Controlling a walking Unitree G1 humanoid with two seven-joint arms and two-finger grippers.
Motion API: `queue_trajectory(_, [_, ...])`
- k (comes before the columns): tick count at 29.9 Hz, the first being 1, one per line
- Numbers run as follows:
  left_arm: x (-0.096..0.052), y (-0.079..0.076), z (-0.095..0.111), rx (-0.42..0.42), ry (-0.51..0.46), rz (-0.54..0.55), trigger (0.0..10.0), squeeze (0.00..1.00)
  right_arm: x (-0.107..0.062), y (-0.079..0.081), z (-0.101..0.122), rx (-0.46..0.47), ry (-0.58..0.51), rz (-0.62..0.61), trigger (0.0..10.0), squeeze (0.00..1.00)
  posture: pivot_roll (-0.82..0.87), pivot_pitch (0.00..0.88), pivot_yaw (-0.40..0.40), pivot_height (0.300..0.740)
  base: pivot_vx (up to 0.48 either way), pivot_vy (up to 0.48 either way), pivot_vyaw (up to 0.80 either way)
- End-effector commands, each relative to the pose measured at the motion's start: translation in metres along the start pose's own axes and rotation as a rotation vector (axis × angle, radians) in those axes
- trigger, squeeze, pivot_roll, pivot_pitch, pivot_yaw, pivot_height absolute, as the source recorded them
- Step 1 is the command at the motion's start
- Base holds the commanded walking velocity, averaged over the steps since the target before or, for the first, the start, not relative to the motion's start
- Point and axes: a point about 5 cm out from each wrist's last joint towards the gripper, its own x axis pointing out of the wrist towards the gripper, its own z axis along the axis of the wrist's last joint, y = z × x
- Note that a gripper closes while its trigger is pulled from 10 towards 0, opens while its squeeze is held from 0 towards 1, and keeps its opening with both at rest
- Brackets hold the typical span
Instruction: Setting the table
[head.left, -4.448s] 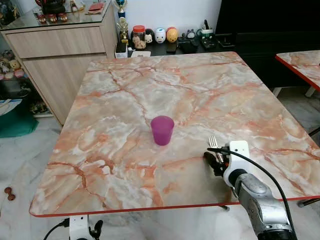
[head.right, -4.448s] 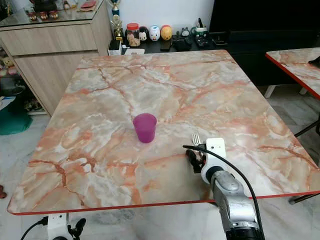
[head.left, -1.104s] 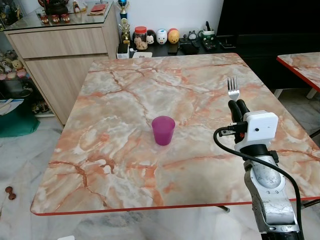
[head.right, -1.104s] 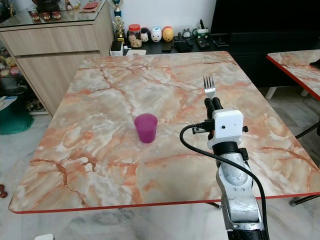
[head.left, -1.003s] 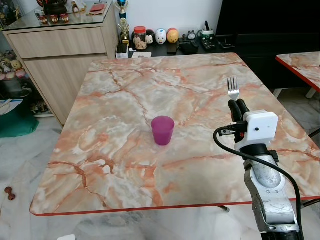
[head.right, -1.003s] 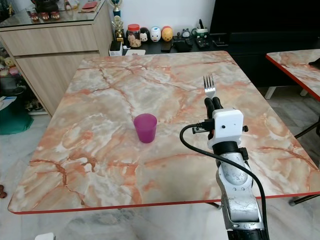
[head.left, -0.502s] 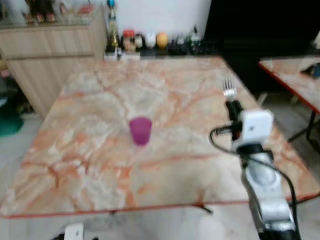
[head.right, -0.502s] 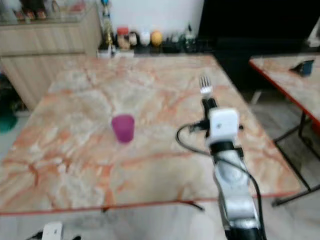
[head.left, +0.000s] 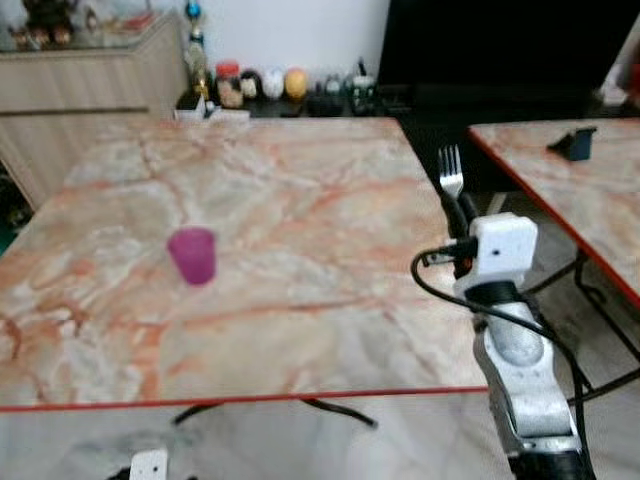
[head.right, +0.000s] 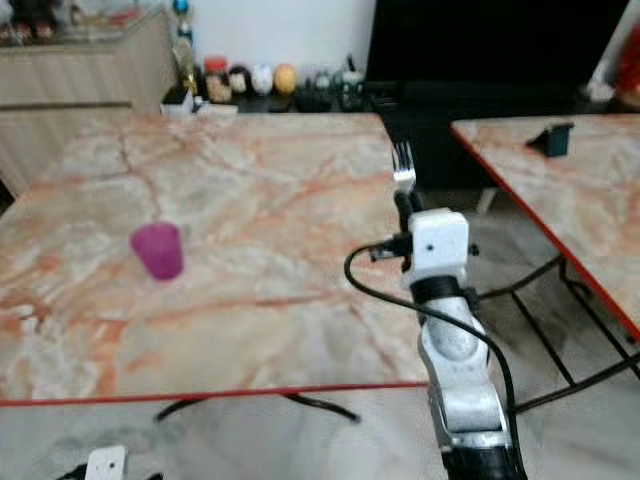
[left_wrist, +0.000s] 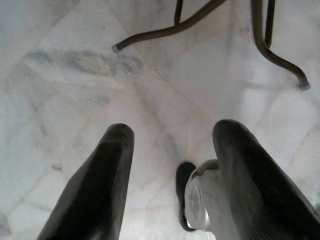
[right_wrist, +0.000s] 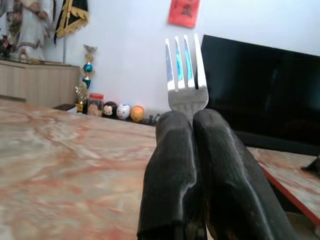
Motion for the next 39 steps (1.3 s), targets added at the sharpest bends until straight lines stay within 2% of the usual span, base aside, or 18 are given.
queue_trajectory(1, [0.0010,-0.0046,0.0007,0.004,0.001,-0.012,10.0,0.00,0.0014,-0.0009,0.0024,-0.003,-0.011,-0.011,10.0,0.00,-0.10,0.000,0.030,0.707,0.000,-0.480,0.00])
queue_trajectory(39, [0.0013,-0.0086,0.0004,0.006,0.002,-0.027,10.0,0.00,0.0056,0.0050,0.0045,0.016,-0.031,-0.003,10.0,0.00,-0.11,0.000,0.037,0.707,0.000,-0.480,0.00])
